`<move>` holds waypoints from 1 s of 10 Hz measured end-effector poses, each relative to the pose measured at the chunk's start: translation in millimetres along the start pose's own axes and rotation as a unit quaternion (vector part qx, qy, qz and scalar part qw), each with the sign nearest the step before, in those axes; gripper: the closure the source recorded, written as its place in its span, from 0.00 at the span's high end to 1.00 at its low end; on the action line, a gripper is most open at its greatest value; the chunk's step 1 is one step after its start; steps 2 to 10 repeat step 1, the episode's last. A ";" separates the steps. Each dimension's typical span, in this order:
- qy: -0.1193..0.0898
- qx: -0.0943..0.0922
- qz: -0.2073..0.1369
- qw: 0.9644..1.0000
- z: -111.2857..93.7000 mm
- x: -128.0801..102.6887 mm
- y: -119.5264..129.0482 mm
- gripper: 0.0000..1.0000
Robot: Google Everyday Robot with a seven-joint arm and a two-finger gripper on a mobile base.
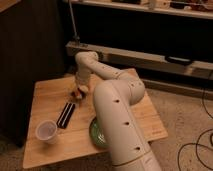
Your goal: Place the pepper on the white sponge
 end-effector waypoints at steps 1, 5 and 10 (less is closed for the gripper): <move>-0.005 -0.002 0.011 1.000 -6.4 0.3 -9.8 0.80; -0.005 -0.002 0.011 1.000 -6.4 0.3 -9.8 0.80; -0.005 -0.002 0.011 1.000 -6.4 0.3 -9.8 0.80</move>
